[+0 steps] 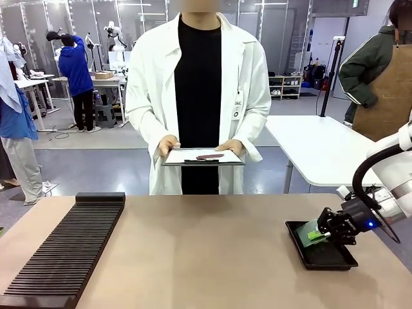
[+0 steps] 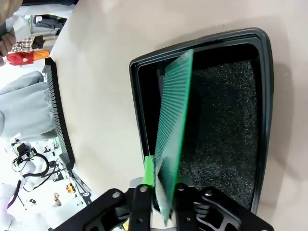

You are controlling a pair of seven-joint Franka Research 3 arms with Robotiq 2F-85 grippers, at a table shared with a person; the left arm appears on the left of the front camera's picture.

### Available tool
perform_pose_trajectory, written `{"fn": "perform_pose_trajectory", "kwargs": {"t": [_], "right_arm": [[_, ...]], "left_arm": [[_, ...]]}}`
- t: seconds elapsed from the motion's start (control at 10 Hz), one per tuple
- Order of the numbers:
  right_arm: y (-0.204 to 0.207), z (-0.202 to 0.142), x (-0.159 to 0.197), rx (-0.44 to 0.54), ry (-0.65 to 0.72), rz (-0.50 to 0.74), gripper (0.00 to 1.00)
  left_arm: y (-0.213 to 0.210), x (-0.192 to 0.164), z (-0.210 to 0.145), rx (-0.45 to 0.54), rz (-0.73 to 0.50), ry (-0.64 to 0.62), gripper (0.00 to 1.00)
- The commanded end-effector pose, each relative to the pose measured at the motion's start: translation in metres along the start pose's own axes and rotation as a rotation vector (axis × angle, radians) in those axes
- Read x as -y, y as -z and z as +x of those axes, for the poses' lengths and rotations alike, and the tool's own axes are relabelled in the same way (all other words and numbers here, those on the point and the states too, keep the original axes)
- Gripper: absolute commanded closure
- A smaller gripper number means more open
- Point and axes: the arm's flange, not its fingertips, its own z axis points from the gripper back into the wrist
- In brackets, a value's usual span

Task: Inspect the PCB.
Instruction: Place the Blank PCB in the ESD tray.

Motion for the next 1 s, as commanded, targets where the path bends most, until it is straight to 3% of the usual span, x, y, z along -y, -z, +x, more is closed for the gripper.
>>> {"fn": "perform_pose_trajectory", "kwargs": {"t": [0.0, 0.3, 0.4, 0.5, 0.7, 0.9], "right_arm": [[0.002, -0.01, -0.008, 0.029, -0.022, -0.06, 0.5], [-0.001, -0.024, -0.02, 0.074, -0.044, -0.106, 0.0], [-0.004, -0.028, -0.024, 0.099, -0.031, -0.11, 0.0], [-0.005, -0.033, -0.03, 0.136, -0.014, -0.146, 0.2], [-0.008, -0.038, -0.041, 0.184, 0.005, -0.205, 0.0], [-0.014, -0.04, -0.053, 0.226, 0.021, -0.243, 0.0]], "left_arm": [[-0.001, 0.001, -0.001, -0.006, 0.004, 0.0, 0.0], [-0.001, 0.001, -0.001, -0.006, 0.004, 0.0, 0.0], [-0.001, 0.001, -0.001, -0.006, 0.004, 0.0, 0.0], [-0.001, 0.001, -0.001, -0.006, 0.004, 0.0, 0.0], [-0.001, 0.001, -0.001, -0.006, 0.004, 0.0, 0.0], [-0.001, 0.001, -0.001, -0.006, 0.004, 0.0, 0.0]]}}
